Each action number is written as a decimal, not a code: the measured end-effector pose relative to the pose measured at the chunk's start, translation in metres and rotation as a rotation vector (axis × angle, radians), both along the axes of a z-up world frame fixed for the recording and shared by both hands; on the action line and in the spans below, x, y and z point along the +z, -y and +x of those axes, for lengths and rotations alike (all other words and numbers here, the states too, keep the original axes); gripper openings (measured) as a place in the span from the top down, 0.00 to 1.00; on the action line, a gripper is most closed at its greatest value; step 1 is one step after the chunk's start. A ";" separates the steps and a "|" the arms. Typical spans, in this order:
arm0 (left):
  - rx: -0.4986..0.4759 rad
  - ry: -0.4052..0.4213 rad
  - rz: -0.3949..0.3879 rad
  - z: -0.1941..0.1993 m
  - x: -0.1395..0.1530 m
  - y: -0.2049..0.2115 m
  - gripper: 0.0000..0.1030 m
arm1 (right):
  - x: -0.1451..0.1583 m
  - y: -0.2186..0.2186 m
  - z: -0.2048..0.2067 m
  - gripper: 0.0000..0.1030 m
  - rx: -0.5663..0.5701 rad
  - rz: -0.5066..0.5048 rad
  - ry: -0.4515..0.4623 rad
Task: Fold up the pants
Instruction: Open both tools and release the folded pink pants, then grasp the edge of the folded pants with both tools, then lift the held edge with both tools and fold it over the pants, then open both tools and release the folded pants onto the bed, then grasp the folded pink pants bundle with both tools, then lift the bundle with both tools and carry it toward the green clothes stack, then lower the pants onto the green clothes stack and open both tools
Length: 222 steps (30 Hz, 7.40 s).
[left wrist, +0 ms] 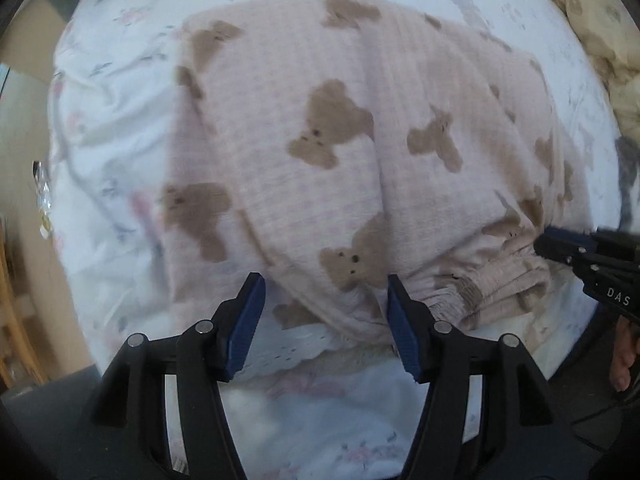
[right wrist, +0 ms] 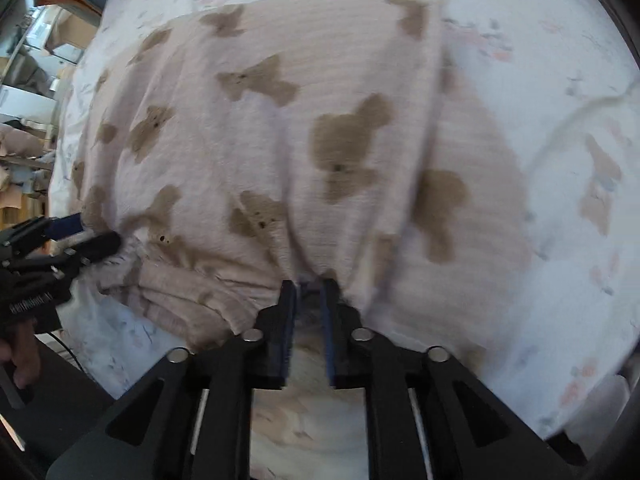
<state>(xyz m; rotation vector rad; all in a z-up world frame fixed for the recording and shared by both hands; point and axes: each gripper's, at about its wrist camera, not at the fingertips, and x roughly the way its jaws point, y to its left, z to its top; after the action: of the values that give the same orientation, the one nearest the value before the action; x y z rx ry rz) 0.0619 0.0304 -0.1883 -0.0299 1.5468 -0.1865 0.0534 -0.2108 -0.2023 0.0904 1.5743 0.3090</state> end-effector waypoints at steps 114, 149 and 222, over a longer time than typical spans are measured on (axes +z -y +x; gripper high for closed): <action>0.005 0.115 0.056 -0.003 -0.008 0.005 0.19 | 0.000 0.018 0.031 0.80 0.096 -0.121 0.072; 0.569 0.270 -0.132 -0.002 0.006 -0.066 0.15 | 0.035 0.125 0.055 0.30 -0.522 0.254 0.165; 0.336 0.852 0.124 0.362 0.182 -0.065 0.29 | 0.227 0.033 0.417 0.29 -0.174 -0.039 0.784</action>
<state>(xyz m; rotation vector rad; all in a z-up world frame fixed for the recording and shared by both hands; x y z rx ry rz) 0.4239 0.0954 -0.0062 -0.0978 0.6842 0.1557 0.4705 -0.2435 0.0248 0.0636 0.7880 0.1457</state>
